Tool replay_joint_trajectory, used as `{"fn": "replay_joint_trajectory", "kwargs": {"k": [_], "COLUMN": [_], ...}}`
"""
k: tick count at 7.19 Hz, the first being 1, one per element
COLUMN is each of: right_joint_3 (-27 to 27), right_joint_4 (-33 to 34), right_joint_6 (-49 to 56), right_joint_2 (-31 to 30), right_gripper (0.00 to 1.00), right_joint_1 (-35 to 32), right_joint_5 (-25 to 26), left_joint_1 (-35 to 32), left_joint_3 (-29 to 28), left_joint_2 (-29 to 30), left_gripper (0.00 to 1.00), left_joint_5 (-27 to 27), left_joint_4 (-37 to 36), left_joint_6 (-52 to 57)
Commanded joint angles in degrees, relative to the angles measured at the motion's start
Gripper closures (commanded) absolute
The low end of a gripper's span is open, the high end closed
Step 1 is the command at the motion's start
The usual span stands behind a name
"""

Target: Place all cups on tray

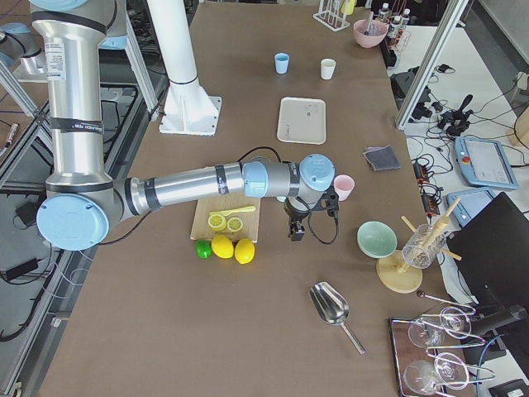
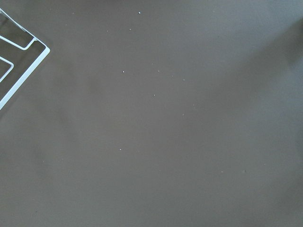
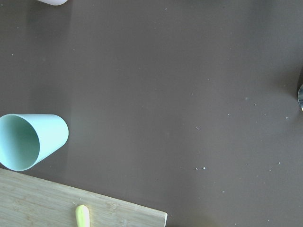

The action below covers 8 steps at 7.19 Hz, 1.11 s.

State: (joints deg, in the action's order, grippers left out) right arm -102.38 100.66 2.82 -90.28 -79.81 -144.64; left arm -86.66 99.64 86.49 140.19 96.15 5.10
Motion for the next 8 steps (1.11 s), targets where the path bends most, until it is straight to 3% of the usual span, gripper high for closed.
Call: {"fn": "replay_joint_trajectory", "kwargs": {"k": [1, 8], "right_joint_3": [0.1, 1.6], "right_joint_4": [-1.1, -2.1], "right_joint_6": [0.3, -0.4], "right_joint_2": [-0.1, 0.8], "right_gripper": [0.0, 0.0], "right_joint_1": [0.0, 0.0], "right_joint_5": [-0.6, 0.4], "left_joint_1": [0.0, 0.1], "left_joint_3": [0.0, -0.6], "left_joint_2": [-0.1, -0.1], "left_gripper": [0.02, 0.02], "left_joint_5": [0.0, 0.4], "left_joint_4": [0.0, 0.1], "left_joint_6": [0.0, 0.4]}}
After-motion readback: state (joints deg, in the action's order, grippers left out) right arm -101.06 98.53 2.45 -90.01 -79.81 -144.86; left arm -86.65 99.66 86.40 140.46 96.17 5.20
